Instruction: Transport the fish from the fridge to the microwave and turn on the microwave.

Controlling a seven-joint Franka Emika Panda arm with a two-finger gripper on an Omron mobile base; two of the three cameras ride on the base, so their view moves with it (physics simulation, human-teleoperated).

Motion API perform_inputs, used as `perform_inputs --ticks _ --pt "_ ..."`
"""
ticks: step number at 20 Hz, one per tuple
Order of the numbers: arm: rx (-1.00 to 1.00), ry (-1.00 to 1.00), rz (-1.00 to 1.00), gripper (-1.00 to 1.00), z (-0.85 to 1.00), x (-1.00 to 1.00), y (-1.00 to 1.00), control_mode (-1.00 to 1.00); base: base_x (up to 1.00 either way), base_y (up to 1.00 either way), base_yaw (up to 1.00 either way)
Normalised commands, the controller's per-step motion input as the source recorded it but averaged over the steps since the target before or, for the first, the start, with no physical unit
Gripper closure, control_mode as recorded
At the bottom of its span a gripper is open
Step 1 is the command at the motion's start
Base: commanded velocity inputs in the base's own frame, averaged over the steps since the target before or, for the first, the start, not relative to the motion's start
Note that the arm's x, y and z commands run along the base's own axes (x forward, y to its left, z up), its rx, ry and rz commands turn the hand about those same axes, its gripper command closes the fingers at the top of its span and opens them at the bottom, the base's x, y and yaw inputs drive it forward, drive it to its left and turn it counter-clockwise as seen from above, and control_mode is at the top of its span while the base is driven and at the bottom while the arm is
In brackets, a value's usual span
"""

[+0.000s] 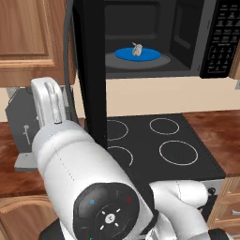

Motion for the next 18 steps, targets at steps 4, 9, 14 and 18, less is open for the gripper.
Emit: perform_inputs --ticks 4,9,14,18 --pt "0.00 0.03 -0.22 -1.00 0.00 0.35 -0.06 -1.00 0.00 0.00 0.00" --pt "0.00 0.05 -0.21 -1.00 0.05 0.22 -0.28 -1.00 0.00 0.00 0.00" --pt "0.00 0.08 -0.24 -1.00 0.01 0.13 -0.43 -1.00 0.00 0.00 0.00" --pt "0.00 0.05 -0.22 -1.00 0.00 0.14 -0.42 -1.00 0.00 0.00 0.00"
